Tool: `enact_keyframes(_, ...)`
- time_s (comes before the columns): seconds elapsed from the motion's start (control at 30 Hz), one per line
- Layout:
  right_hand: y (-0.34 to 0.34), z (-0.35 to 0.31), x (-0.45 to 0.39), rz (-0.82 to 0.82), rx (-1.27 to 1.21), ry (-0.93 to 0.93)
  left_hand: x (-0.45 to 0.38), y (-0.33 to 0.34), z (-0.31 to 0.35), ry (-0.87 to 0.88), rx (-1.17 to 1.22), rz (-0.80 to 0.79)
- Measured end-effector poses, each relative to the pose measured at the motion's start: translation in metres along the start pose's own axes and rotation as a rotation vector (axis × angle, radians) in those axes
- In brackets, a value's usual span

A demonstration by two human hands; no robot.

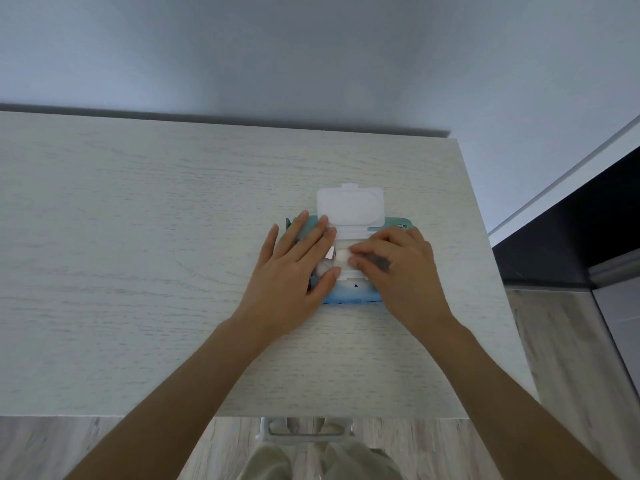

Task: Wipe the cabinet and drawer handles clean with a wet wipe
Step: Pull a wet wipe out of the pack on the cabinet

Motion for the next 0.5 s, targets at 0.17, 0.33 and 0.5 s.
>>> enact_keyframes(0.17,0.003,-0.009,-0.005,0.018,0.112,-0.130,0.001,0.005,-0.002,-0.001,0.014,-0.028)
enact_keyframes(0.33,0.011,-0.015,-0.006,0.004,0.261,-0.226,0.001,0.004,-0.002,0.005,0.007,-0.005)
enact_keyframes(0.5,0.002,-0.003,-0.011,-0.064,-0.143,0.028,-0.001,0.003,-0.004,-0.006,-0.010,0.000)
Point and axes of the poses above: each hand's wrist, its own x-axis away from the middle knuckle, its own y-axis out of the palm, z = x × y, the point moved 5 cm from there along -x, towards the middle knuckle, and after that the axes turned 11 degrees about y, right-handed, at the moved point
